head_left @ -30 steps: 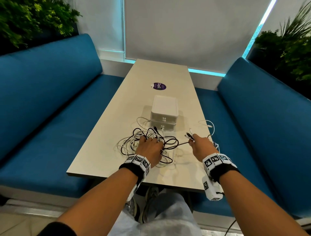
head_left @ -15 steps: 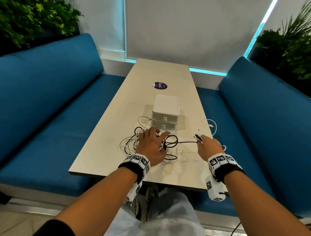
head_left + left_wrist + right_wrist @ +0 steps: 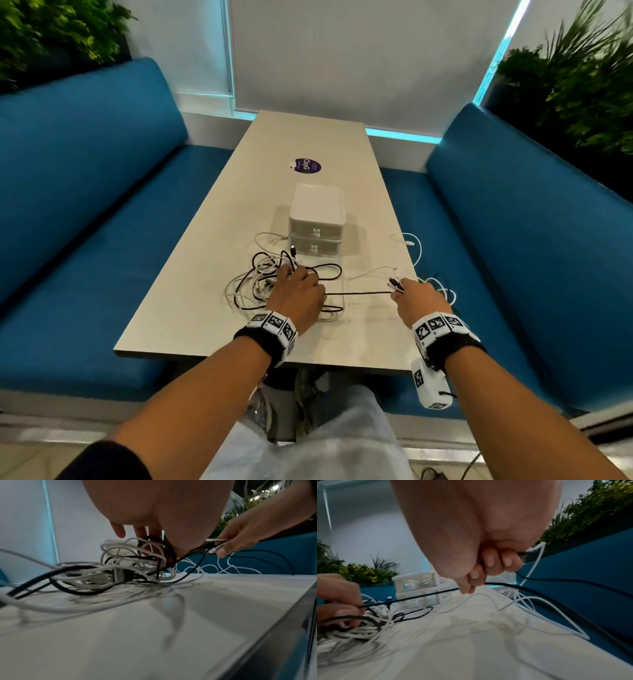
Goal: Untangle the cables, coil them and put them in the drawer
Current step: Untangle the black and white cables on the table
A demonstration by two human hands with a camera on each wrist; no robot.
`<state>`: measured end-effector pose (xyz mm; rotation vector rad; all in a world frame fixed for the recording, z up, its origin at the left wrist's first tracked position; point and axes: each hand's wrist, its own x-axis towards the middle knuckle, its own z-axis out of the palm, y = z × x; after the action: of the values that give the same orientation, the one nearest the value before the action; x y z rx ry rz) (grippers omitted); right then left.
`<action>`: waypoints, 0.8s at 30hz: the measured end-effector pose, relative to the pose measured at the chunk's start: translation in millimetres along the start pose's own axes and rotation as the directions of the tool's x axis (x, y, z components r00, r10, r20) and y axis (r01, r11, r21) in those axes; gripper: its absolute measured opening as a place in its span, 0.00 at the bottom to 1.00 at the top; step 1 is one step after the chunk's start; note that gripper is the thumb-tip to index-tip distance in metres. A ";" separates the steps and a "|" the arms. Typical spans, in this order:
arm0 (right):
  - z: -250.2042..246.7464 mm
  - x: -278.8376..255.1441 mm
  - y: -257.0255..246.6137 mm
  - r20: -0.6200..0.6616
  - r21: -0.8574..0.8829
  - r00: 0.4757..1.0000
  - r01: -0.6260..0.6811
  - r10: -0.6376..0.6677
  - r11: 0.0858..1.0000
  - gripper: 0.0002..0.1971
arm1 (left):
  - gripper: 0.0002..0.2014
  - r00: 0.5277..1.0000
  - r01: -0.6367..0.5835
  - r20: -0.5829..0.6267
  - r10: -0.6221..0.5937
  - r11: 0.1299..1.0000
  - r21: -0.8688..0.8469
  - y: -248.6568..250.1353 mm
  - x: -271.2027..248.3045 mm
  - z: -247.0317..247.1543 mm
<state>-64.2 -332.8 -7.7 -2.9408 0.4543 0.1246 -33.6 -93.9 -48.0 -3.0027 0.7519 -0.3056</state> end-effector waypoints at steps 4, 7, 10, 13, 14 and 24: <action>4.8 -1.7 -17.2 -0.052 0.082 0.999 0.011 -0.007 0.997 0.12 | 0.14 1.000 0.016 -0.012 -0.017 0.998 -0.053 8.5 2.7 -4.4; 13.0 -5.1 -37.6 -0.095 0.243 0.992 0.103 -0.082 0.964 0.22 | 0.13 1.000 -0.006 0.002 0.006 1.000 -0.025 9.3 4.0 -6.8; 20.7 -11.3 -54.3 -0.100 0.282 0.975 0.221 -0.200 0.934 0.24 | 0.10 0.999 -0.032 0.044 0.030 0.999 0.043 8.8 3.9 -7.9; 28.7 -16.6 -66.9 -0.025 0.241 0.935 0.348 -0.353 0.906 0.17 | 0.14 0.997 -0.062 0.044 0.059 0.995 0.078 10.3 3.7 -7.9; 30.7 -17.4 -70.3 -0.008 0.223 0.922 0.379 -0.388 0.898 0.14 | 0.16 0.998 -0.061 0.035 0.058 0.995 0.074 10.4 3.7 -8.1; 12.8 -0.7 -61.7 0.026 0.190 0.947 0.310 -0.320 0.932 0.10 | 0.12 1.000 0.014 0.024 -0.013 1.000 -0.020 1.2 4.3 -10.0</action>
<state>-46.7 -272.3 -11.1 -2.7739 -0.0191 0.1173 -32.5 -96.8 -37.5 -3.0260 0.7376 -0.2636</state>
